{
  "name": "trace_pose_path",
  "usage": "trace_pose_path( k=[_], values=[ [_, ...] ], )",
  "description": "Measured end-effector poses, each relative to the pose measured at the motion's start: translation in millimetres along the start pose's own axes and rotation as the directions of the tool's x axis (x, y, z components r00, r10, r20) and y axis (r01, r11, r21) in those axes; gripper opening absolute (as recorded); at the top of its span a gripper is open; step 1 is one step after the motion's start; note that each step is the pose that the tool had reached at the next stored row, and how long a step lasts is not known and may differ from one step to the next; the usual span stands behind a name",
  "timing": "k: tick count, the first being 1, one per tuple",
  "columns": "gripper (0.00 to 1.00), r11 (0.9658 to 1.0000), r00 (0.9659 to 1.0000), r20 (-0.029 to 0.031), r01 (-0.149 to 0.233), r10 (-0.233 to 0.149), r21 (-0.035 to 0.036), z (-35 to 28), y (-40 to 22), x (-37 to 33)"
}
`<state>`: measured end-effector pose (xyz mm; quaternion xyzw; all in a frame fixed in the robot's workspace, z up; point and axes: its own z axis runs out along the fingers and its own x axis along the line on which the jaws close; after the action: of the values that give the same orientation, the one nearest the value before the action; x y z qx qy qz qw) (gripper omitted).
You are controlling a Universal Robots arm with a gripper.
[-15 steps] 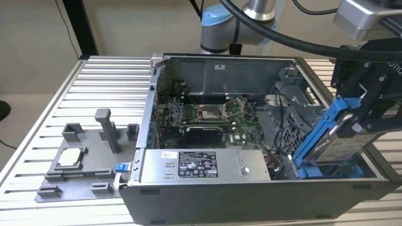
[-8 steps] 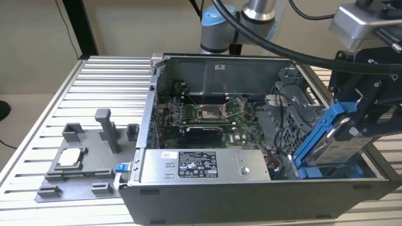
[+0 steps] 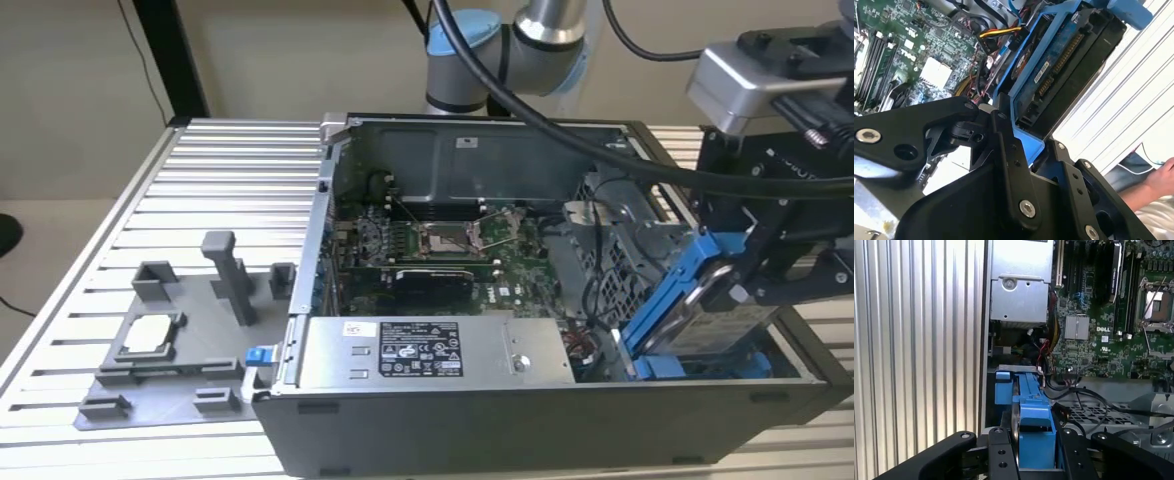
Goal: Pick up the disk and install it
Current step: 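Insert the disk into the insertion slot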
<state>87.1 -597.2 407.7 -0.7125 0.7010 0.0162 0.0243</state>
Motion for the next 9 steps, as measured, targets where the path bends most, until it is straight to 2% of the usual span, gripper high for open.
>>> trace_pose_path(
  k=[5,6,9],
  values=[
    [0.00,1.0000,1.0000,-0.0005,0.000,0.000,0.0001,1.7,-0.2,0.1],
    [1.00,1.0000,1.0000,-0.0004,0.000,0.000,0.0000,1.7,-0.1,0.1],
    [1.00,1.0000,1.0000,0.0000,0.000,0.000,0.0000,1.5,-0.1,0.1]
  ],
)
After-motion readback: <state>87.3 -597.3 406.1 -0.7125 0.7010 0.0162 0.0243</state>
